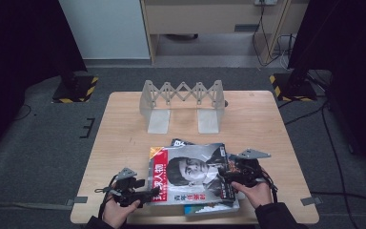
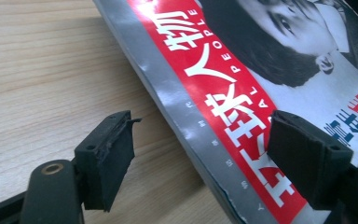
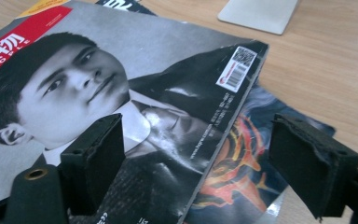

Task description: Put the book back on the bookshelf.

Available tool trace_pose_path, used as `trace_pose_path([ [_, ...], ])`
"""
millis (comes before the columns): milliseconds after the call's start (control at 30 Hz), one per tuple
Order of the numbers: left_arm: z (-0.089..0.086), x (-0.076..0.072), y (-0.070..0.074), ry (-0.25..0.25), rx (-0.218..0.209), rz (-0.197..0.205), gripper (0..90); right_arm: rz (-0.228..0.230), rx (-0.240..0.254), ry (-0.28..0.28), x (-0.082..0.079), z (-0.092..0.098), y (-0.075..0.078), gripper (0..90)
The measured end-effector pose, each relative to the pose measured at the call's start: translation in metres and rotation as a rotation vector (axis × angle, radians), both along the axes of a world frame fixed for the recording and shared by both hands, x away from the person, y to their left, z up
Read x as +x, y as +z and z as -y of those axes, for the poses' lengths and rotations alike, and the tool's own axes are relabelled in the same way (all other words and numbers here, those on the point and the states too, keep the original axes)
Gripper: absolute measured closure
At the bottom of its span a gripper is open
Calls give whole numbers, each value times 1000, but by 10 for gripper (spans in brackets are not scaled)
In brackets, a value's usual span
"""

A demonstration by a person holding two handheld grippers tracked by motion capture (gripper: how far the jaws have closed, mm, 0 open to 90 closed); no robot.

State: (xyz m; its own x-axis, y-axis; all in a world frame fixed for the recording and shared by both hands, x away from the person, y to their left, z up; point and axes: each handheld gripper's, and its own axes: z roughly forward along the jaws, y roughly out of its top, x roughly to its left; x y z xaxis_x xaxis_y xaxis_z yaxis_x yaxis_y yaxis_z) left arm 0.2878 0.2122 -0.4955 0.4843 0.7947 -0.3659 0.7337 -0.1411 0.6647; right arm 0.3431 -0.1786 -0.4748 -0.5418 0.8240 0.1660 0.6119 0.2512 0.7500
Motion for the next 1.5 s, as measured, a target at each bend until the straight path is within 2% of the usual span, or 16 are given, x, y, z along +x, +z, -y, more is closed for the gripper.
trace_pose_path([
  [233,3,-2,-2,-26,-38,-38,223,-20,-4,31,1,-7,-6,221],
  [500,7,-2,-6,-43,-76,-66,223,-3,-13,41,1,-7,-8,232],
  [600,10,-1,-8,-58,-114,-92,232,-2,-17,42,0,-8,-8,230],
  [700,12,1,-10,-67,-125,-102,236,-1,-17,43,0,-8,-8,229],
  [733,12,3,-10,-69,-148,-125,244,-2,-17,43,0,-8,-8,229],
  [800,11,3,-10,-66,-172,-143,272,1,-22,44,0,-8,-9,228],
  [900,7,3,-7,-53,-201,-147,343,10,-33,49,0,-9,-9,226],
  [967,3,3,-3,-47,-259,-147,383,12,-37,48,-1,-9,-10,226],
  [1000,1,3,-1,-36,-294,-139,402,15,-39,50,-1,-9,-10,225],
  [1033,1,3,-1,-36,-294,-139,424,15,-39,50,-1,-9,-10,225],
  [1133,-1,4,7,-42,-375,-89,455,17,-40,51,-1,-10,-10,221],
  [1267,6,11,9,-73,-372,-91,454,19,-45,54,-1,-10,-10,217],
  [1367,12,16,7,-89,-365,-116,433,21,-46,55,-1,-10,-11,215],
  [1400,17,19,5,-102,-357,-145,422,20,-46,56,-1,-10,-11,215],
  [1433,18,20,5,-99,-355,-152,412,19,-46,56,-1,-10,-11,214],
  [1500,18,22,4,-97,-371,-169,414,21,-45,56,-1,-10,-11,215],
])
